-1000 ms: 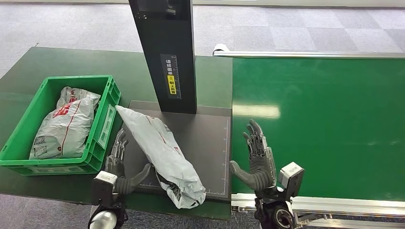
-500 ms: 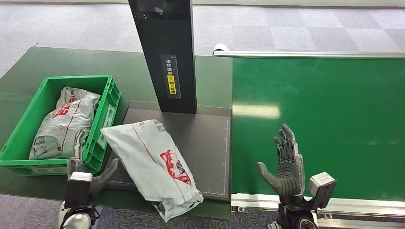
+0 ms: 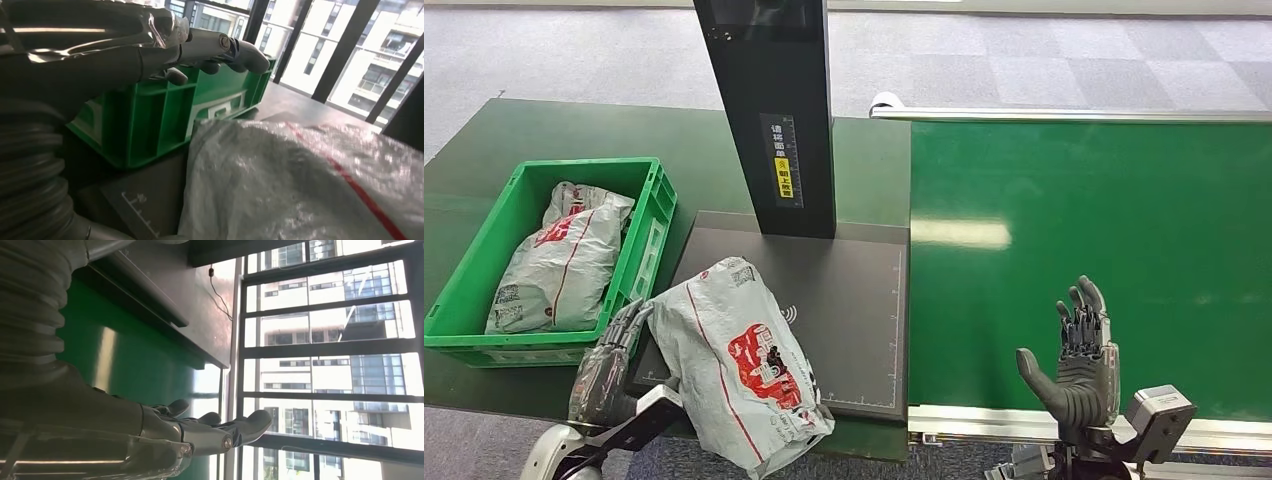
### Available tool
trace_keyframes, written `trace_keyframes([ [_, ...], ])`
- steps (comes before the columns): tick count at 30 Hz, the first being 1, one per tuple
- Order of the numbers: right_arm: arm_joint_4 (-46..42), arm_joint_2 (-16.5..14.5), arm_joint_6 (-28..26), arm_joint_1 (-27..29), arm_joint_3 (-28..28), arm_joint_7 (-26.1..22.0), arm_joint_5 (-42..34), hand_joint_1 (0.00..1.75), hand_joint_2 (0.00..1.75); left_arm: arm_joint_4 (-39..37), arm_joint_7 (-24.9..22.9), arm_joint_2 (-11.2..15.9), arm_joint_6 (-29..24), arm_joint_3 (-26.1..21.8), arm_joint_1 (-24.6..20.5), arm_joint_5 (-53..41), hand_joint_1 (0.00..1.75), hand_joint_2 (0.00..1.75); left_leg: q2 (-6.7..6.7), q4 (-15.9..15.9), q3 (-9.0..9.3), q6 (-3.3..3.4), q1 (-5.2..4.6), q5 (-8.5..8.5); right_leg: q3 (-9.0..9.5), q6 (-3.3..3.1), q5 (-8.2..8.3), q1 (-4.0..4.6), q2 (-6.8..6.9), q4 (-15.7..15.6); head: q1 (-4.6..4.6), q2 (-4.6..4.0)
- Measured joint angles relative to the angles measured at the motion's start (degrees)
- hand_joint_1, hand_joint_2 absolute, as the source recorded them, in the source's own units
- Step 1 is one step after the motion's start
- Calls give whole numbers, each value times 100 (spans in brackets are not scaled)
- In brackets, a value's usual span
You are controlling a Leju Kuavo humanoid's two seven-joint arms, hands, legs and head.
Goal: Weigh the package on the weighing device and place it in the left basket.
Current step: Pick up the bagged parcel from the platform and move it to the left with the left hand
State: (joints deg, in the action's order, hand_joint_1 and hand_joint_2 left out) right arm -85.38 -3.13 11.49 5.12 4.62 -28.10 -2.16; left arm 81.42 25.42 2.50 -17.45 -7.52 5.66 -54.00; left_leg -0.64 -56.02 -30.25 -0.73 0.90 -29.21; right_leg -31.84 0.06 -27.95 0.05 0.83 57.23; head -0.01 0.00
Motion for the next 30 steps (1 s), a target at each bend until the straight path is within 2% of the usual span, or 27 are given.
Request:
trace_keyframes([
  [9, -86, -19, 79, 35, 182, -26, 15, 0, 175, -533, -263, 363, -274, 760, -239, -392, 0, 175, 28, 3, 18, 0, -2, 0, 37, 0, -9, -3, 28, -2, 1, 0],
  [11, -97, -45, 92, 42, 214, -35, 53, 0, 175, -616, -269, 420, -400, 926, -297, -339, 9, 175, 28, 4, 34, 0, -3, -1, 57, -2, -11, -4, 30, -3, 1, 0],
  [15, -144, -113, 75, 90, 259, -56, 105, 0, 175, -689, -37, 442, -521, 1190, -316, 166, 167, 175, 26, 3, 52, 1, -4, 0, 66, -2, -9, -5, 28, -3, 1, 0],
  [18, -209, -166, 60, 146, 297, -69, 108, 0, 175, -678, 42, 433, -459, 1360, -288, 415, 175, 175, 25, 2, 52, 1, -3, 2, 63, -1, -6, -4, 24, -3, 2, 0],
  [30, -308, -317, 73, 187, 399, -86, 193, 0, 175, -583, 167, 431, -30, 1748, -314, 792, 175, 175, 24, 2, 31, 1, -2, 0, 38, -1, -7, -2, 19, -2, 1, 0],
])
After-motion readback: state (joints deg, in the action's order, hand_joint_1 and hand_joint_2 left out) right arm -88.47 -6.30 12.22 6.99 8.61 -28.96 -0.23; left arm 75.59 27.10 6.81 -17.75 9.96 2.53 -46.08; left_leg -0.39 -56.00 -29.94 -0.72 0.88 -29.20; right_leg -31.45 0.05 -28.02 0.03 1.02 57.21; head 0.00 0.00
